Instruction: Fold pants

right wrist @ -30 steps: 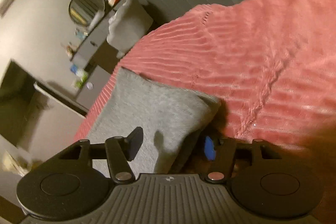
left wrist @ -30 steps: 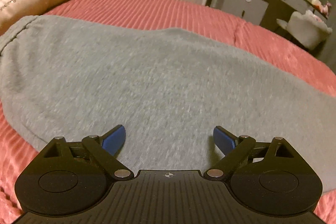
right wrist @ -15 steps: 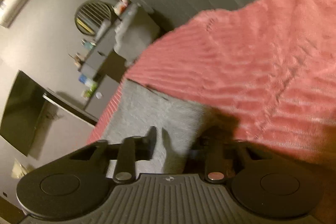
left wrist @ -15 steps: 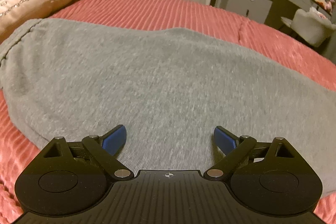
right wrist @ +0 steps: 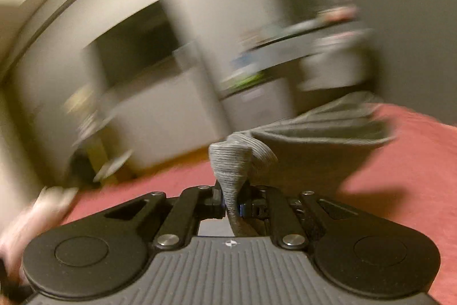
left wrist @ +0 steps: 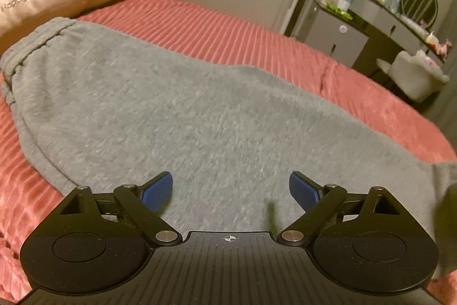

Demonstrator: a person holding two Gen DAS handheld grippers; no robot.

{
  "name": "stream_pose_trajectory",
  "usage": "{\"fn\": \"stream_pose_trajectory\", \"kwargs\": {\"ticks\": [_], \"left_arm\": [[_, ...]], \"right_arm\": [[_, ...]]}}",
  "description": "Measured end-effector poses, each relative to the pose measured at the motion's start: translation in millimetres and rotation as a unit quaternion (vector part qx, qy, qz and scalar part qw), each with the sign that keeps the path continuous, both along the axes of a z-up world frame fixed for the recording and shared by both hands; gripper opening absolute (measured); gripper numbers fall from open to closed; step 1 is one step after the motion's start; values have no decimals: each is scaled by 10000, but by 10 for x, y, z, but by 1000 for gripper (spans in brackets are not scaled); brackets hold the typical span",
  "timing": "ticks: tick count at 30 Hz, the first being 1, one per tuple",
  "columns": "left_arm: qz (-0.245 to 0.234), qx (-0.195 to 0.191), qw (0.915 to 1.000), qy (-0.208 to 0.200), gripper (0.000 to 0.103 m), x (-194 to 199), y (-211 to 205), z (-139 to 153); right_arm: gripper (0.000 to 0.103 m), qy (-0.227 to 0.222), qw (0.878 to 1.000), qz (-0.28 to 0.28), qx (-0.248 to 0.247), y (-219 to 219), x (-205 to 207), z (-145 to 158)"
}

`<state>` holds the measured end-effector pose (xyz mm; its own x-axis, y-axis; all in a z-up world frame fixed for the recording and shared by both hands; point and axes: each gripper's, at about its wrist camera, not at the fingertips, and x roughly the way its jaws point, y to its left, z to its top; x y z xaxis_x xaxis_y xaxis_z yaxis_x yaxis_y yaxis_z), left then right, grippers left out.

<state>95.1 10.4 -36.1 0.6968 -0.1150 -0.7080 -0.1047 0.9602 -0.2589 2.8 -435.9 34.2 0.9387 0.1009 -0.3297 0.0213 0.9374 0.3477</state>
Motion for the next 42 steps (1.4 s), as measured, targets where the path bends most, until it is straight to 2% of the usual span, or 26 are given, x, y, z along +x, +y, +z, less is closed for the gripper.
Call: {"fn": "stream_pose_trajectory", "kwargs": {"ticks": [2,4,6,7,8,9,10,12,15,17,18,19,21,23,26,28,30,32,33,34,36,38,39,40,42], "left_arm": [[-5,-148,9999,-24,94,-38,54,22],[-5,-252,9997,13,94,-61,89,24],[10,-346,9994,67,94,-70,114,18],[0,-404,9991,88,94,-69,121,16],[-11,-452,9989,111,94,-64,122,13],[-51,-482,9988,106,94,-61,116,14],[-110,-488,9987,90,94,-54,95,17],[-222,-472,9985,132,94,-47,29,11],[-693,-393,9966,185,93,-15,-172,36],[-996,-417,9939,233,93,25,-322,57],[-1157,-502,9916,270,93,53,-404,65],[-1308,-617,9890,325,92,92,-491,67],[-1572,-775,9835,441,91,194,-664,67],[-1765,-863,9791,520,91,331,-868,62],[-1912,-1016,9737,708,91,640,-1116,-23],[-1857,-1063,9715,1020,86,855,-1253,-155],[-1933,-1147,9639,1426,79,1034,-1368,-315],[-1979,-1127,9639,1382,78,1081,-1459,-344],[-2044,-1177,9624,1349,70,1095,-1503,-344],[-2120,-1271,9586,1412,57,1126,-1553,-350],[-2188,-1247,9568,1454,53,1137,-1631,-353],[-2273,-1056,9570,1462,25,1165,-1700,-347],[-2334,-1033,9560,1449,18,1176,-1711,-322],[-2348,-1043,9570,1348,17,1180,-1702,-266],[-2521,-994,9586,878,16,1114,-1685,-43]], "right_arm": [[9,424,9955,796,-282,487,182,-180],[12,1144,9825,1408,-422,874,346,-482],[14,2095,9568,1913,-639,1182,494,-807],[17,2663,9390,2012,-824,1300,572,-915],[20,2697,9376,2029,-834,1316,559,-915],[33,2513,9443,2005,-708,1275,513,-844],[53,2377,9498,1993,-417,1202,482,-779],[69,2039,9617,1755,528,910,361,-698],[69,1776,9732,998,1064,572,156,-686],[55,1729,9752,415,1315,287,17,-796],[36,1855,9707,230,1511,190,-27,-878],[25,2099,9612,-15,1788,92,-55,-986],[14,2326,9444,-355,2296,-41,-101,-1142],[14,2170,9388,-513,2626,-172,-178,-1190],[14,2067,9369,-593,2756,-124,-172,-1199],[14,2006,9329,-589,2931,-117,-204,-1228],[14,1900,9278,-631,3147,-101,-179,-1276],[14,1778,9267,-775,3218,-126,-236,-1269],[16,1706,9279,-826,3209,-131,-261,-1261],[18,1663,9291,-823,3198,-135,-245,-1270],[19,1688,9303,-793,3159,-122,-180,-1286],[22,1715,9293,-732,3189,-128,-126,-1306],[22,1730,9285,-734,3202,-125,-112,-1319],[22,1733,9281,-733,3213,-122,-116,-1318],[23,1697,9289,-729,3209,-114,-139,-1308]]}}
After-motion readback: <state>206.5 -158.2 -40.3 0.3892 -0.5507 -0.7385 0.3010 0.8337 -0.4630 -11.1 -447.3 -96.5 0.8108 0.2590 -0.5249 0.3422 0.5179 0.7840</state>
